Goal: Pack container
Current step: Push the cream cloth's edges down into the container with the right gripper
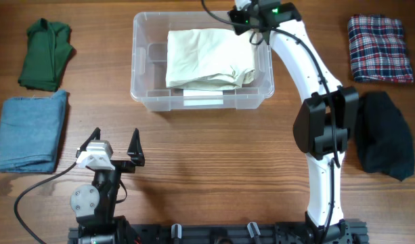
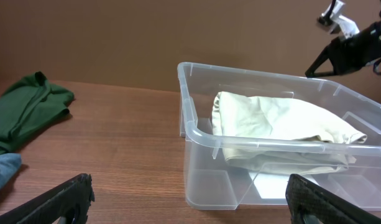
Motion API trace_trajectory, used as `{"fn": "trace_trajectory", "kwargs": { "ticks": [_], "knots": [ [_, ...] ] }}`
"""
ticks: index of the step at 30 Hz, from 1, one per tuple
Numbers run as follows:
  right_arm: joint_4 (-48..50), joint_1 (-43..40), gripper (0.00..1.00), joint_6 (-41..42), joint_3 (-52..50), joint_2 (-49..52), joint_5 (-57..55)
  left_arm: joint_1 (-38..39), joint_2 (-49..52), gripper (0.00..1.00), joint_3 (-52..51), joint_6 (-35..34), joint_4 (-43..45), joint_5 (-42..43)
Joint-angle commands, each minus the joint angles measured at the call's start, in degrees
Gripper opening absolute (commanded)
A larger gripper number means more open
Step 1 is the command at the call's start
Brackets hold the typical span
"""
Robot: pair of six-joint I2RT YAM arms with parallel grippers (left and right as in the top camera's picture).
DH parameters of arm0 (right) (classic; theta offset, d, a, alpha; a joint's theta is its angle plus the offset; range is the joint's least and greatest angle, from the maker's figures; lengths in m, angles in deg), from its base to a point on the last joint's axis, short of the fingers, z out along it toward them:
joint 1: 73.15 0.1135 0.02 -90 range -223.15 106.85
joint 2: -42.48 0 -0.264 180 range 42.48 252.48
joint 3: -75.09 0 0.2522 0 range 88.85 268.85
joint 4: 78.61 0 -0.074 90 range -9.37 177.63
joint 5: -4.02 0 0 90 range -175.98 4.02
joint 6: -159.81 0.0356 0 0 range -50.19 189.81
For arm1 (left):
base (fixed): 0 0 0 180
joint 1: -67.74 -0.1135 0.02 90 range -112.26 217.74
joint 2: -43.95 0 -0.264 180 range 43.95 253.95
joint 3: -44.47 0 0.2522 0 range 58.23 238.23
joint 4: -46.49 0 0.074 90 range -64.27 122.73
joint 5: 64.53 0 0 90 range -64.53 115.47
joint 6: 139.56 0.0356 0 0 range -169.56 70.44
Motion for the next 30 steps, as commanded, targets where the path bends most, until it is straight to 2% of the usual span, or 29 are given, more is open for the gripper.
{"fn": "trace_trajectory", "kwargs": {
  "ticks": [1,30],
  "knots": [
    [-0.8,1.0,0.04,1.3,0.0,3.1,2.6,-0.3,-0.4,1.00,-0.5,-0.8,0.0,-0.6],
    [-3.3,0.8,0.04,4.2,-0.9,8.3,-0.5,-0.3,-0.4,1.00,-0.5,-0.7,0.0,-0.6]
  ]
}}
